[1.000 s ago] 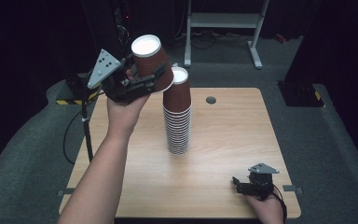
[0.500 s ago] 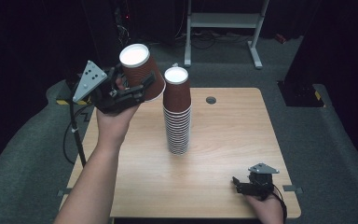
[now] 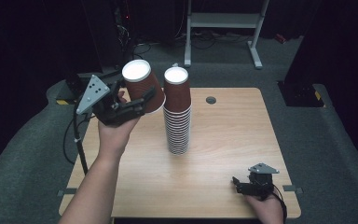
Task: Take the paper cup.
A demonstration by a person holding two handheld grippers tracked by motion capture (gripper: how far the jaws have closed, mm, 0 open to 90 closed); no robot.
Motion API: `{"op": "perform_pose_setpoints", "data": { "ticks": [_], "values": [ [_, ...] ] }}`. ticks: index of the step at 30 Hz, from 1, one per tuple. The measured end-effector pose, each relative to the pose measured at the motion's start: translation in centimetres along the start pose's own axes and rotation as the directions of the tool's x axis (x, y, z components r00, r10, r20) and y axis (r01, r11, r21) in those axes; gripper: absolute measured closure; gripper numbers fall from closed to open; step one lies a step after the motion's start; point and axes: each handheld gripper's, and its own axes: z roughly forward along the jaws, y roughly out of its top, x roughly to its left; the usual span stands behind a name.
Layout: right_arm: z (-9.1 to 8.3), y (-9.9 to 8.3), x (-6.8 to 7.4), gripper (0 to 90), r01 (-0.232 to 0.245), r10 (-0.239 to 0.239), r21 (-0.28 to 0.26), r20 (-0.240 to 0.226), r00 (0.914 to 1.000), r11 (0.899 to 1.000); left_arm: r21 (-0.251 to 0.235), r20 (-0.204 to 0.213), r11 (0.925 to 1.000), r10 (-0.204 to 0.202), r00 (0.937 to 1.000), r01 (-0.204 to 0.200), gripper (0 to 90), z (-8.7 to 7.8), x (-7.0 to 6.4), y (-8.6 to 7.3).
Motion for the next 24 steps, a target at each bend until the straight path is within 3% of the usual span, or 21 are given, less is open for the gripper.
{"op": "perform_pose_setpoints", "data": {
  "ticks": [13,20,24],
  "values": [
    [0.0,0.0,0.0,9.4,-0.001,0.001,0.000,0.000,1.0000,1.000,0.045,0.037,0.9988,-0.021,0.9991,0.019,18.5,-0.5,-0.7,-3.3],
    [0.0,0.0,0.0,9.6,-0.001,0.001,0.000,0.001,1.0000,1.000,0.062,0.081,0.9977,-0.034,0.9961,0.029,18.5,-1.1,-1.5,-5.1],
    [0.0,0.0,0.0,9.6,-0.002,0.002,0.000,0.001,1.0000,1.000,0.100,0.103,0.9944,-0.047,0.9935,0.036,18.5,-1.0,-2.1,-6.8]
  ]
}}
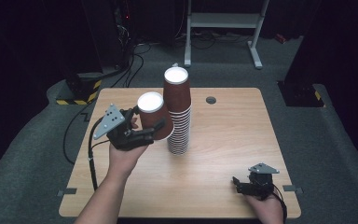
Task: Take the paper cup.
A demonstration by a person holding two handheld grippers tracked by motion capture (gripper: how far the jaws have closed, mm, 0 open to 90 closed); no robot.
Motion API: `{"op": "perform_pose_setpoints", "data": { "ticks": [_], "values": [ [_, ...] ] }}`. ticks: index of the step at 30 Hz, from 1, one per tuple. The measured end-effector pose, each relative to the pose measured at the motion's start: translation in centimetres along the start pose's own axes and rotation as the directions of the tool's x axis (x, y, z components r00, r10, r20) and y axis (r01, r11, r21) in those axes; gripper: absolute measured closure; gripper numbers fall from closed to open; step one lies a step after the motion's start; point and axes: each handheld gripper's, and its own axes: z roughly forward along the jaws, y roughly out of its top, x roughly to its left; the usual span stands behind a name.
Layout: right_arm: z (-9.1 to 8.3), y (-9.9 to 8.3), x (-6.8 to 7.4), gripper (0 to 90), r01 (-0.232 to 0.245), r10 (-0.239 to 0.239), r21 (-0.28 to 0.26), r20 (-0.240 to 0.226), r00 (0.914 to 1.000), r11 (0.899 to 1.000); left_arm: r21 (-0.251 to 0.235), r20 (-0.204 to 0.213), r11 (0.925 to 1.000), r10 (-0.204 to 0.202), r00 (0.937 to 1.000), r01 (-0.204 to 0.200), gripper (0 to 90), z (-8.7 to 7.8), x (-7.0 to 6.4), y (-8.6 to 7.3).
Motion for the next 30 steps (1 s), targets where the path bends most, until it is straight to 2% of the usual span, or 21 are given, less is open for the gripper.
{"op": "perform_pose_setpoints", "data": {
  "ticks": [6,14,18,25,30],
  "values": [
    [0.0,0.0,0.0,9.7,0.000,0.000,0.000,-0.002,1.0000,1.000,0.049,0.035,0.9986,-0.022,0.9992,0.021,18.5,0.3,-0.7,-2.2],
    [-0.1,0.0,-0.1,12.5,-0.004,0.004,-0.011,-0.014,0.9999,1.000,0.115,0.093,0.9918,-0.067,0.9935,0.056,18.5,1.6,-1.6,-5.5],
    [-0.2,-0.1,0.0,13.9,0.001,-0.002,-0.020,-0.019,0.9998,1.000,0.133,0.101,0.9894,-0.072,0.9923,0.058,18.5,2.3,-2.1,-6.7],
    [-0.7,-0.3,0.3,15.6,0.030,-0.031,-0.063,-0.009,0.9995,0.998,0.187,0.120,0.9803,-0.088,0.9889,0.064,18.4,3.8,-2.9,-8.9],
    [-0.7,-0.3,0.5,17.3,0.026,-0.027,-0.074,-0.009,0.9996,0.997,0.215,0.135,0.9737,-0.106,0.9852,0.076,18.4,5.0,-3.6,-10.2]
  ]
}}
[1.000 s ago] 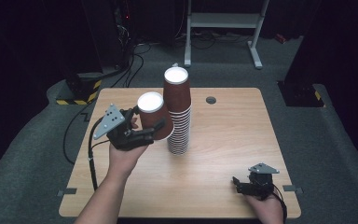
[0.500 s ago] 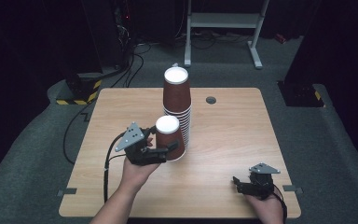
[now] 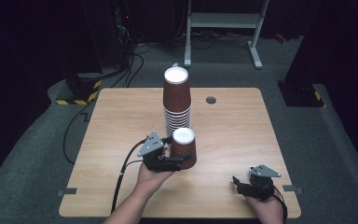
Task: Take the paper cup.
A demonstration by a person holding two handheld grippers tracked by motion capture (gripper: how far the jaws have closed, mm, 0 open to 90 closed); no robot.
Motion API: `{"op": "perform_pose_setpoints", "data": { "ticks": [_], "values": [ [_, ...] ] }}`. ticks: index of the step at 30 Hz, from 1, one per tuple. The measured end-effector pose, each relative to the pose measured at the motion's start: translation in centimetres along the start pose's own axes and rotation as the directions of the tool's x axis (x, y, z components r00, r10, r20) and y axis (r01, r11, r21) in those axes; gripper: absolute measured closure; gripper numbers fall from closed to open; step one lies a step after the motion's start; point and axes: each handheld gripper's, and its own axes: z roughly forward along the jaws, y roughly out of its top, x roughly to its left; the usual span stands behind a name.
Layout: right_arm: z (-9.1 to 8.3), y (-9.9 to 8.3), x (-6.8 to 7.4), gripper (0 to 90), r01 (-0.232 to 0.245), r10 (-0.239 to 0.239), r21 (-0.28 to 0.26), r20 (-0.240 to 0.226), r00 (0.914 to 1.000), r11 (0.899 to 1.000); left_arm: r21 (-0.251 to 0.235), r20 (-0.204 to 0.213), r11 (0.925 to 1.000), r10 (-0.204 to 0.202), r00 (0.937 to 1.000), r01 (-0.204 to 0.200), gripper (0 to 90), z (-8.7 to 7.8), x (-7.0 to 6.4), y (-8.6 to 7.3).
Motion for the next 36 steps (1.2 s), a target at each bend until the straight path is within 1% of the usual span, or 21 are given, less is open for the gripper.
{"op": "perform_pose_setpoints", "data": {
  "ticks": [2,3,4,8,11,13,15,16,19,21,23,24,26,27,29,30,31,32,35,36],
  "values": [
    [-0.2,0.0,0.0,20.4,-0.002,0.002,-0.011,-0.006,1.0000,1.000,0.009,-0.001,1.0000,-0.002,1.0000,0.003,18.4,0.5,-0.2,-0.3],
    [-0.3,0.1,0.0,22.8,-0.004,0.004,-0.012,-0.017,0.9999,1.000,0.016,0.004,0.9998,-0.011,0.9999,0.011,18.4,0.8,-0.2,-0.6],
    [-0.5,0.1,0.0,24.2,-0.021,0.020,-0.021,-0.034,0.9992,1.000,0.019,0.006,0.9997,-0.014,0.9999,0.014,18.4,1.0,-0.2,-0.7],
    [-1.0,0.3,0.2,24.3,-0.010,0.007,-0.067,-0.041,0.9991,0.998,0.041,0.021,0.9980,-0.049,0.9986,0.048,18.3,2.1,-0.3,-1.3],
    [-1.2,0.5,0.7,24.3,0.004,-0.009,-0.086,-0.052,0.9986,0.996,0.051,0.029,0.9964,-0.069,0.9972,0.067,18.4,2.8,-0.4,-1.5],
    [-1.3,0.5,1.0,25.0,0.008,-0.013,-0.093,-0.055,0.9984,0.996,0.062,0.041,0.9940,-0.093,0.9948,0.090,18.4,3.2,-0.3,-1.7],
    [-1.4,0.6,1.3,25.9,0.009,-0.016,-0.104,-0.064,0.9979,0.994,0.068,0.055,0.9906,-0.122,0.9909,0.119,18.4,3.6,-0.4,-1.9],
    [-1.5,0.6,1.5,25.9,0.017,-0.024,-0.109,-0.064,0.9977,0.994,0.068,0.061,0.9896,-0.131,0.9895,0.127,18.4,3.8,-0.5,-1.9],
    [-1.7,0.6,2.1,26.5,0.027,-0.036,-0.137,-0.061,0.9975,0.990,0.070,0.083,0.9849,-0.164,0.9829,0.159,18.4,4.3,-0.7,-2.1],
    [-2.0,0.7,2.6,27.6,0.029,-0.039,-0.169,-0.055,0.9977,0.985,0.071,0.109,0.9793,-0.197,0.9744,0.190,18.4,4.5,-0.9,-2.0],
    [-2.3,0.8,3.0,28.1,0.036,-0.047,-0.188,-0.057,0.9973,0.982,0.070,0.123,0.9766,-0.211,0.9697,0.204,18.4,4.7,-1.1,-1.9],
    [-2.4,0.8,3.2,28.1,0.042,-0.055,-0.197,-0.057,0.9969,0.979,0.070,0.130,0.9764,-0.212,0.9686,0.205,18.5,4.7,-1.2,-1.9],
    [-2.5,0.9,3.5,28.1,0.052,-0.065,-0.209,-0.055,0.9963,0.977,0.079,0.148,0.9717,-0.232,0.9614,0.223,18.5,4.8,-1.3,-1.9],
    [-2.5,0.9,3.7,27.9,0.057,-0.069,-0.215,-0.052,0.9962,0.975,0.083,0.158,0.9688,-0.244,0.9568,0.234,18.5,4.9,-1.5,-1.9],
    [-2.6,0.9,4.0,27.6,0.072,-0.084,-0.233,-0.043,0.9955,0.970,0.086,0.176,0.9644,-0.262,0.9488,0.250,18.5,4.9,-1.6,-1.9],
    [-2.7,0.9,4.2,27.4,0.075,-0.088,-0.240,-0.042,0.9953,0.968,0.086,0.188,0.9629,-0.268,0.9450,0.256,18.6,5.0,-1.7,-2.0],
    [-2.7,0.9,4.3,27.2,0.080,-0.093,-0.247,-0.043,0.9947,0.966,0.087,0.196,0.9621,-0.271,0.9425,0.259,18.5,5.0,-1.9,-2.0],
    [-2.8,0.9,4.4,26.8,0.083,-0.097,-0.255,-0.043,0.9944,0.963,0.087,0.202,0.9626,-0.269,0.9416,0.257,18.6,5.1,-2.0,-2.0],
    [-2.9,0.9,4.8,25.6,0.087,-0.101,-0.266,-0.040,0.9940,0.960,0.092,0.223,0.9583,-0.285,0.9324,0.270,18.5,5.3,-2.3,-2.0],
    [-2.9,0.9,4.9,25.6,0.087,-0.102,-0.271,-0.041,0.9939,0.959,0.094,0.228,0.9574,-0.288,0.9303,0.273,18.5,5.4,-2.4,-2.1]
  ]
}}
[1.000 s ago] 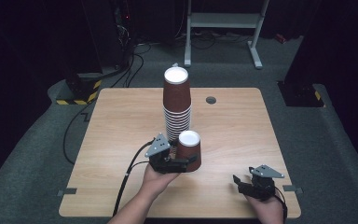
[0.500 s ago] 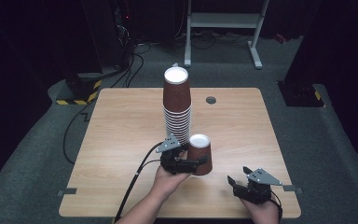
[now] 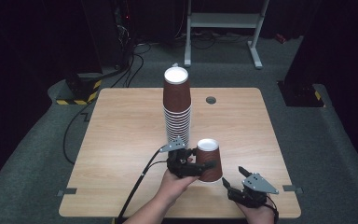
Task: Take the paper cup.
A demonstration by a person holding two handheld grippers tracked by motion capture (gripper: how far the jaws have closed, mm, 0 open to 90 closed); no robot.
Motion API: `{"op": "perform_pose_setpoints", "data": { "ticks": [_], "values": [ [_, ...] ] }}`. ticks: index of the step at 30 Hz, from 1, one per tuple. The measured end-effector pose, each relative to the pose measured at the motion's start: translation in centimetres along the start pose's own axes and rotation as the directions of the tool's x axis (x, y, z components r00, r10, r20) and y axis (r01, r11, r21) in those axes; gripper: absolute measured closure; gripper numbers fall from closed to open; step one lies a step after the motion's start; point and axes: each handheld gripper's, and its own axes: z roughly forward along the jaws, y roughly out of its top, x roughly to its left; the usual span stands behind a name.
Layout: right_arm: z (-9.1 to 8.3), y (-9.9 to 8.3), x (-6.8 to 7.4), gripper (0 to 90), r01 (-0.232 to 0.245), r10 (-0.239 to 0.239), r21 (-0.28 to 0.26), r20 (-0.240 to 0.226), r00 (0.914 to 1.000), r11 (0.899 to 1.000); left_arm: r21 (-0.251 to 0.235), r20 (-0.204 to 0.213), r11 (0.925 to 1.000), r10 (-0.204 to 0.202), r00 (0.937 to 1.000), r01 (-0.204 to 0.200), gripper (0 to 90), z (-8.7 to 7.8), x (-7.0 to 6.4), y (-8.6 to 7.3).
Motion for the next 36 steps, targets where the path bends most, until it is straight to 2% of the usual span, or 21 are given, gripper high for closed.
{"op": "perform_pose_setpoints", "data": {
  "ticks": [8,13,20,25,36],
  "values": [
    [-0.1,0.1,0.3,29.5,-0.022,0.021,-0.052,-0.012,0.9997,0.998,-0.004,0.050,0.9998,-0.018,0.9986,0.018,18.5,0.4,-0.2,-0.3],
    [-0.3,0.1,0.9,32.5,-0.004,0.004,-0.108,0.006,1.0000,0.994,-0.004,0.084,0.9993,-0.038,0.9958,0.038,18.5,0.6,-0.5,-0.4],
    [-0.7,0.4,1.6,43.2,0.021,-0.019,-0.177,0.012,0.9997,0.984,-0.006,0.114,0.9985,-0.054,0.9920,0.055,18.5,0.7,-0.8,-0.7],
    [-0.8,0.3,2.0,45.5,0.034,-0.026,-0.212,0.040,0.9989,0.977,-0.003,0.124,0.9981,-0.060,0.9904,0.061,18.5,1.0,-0.9,-0.8],
    [-0.8,0.2,2.0,55.6,0.032,-0.023,-0.220,0.043,0.9988,0.975,0.009,0.103,0.9984,-0.057,0.9930,0.057,18.5,1.3,-0.8,-1.0]
  ]
}}
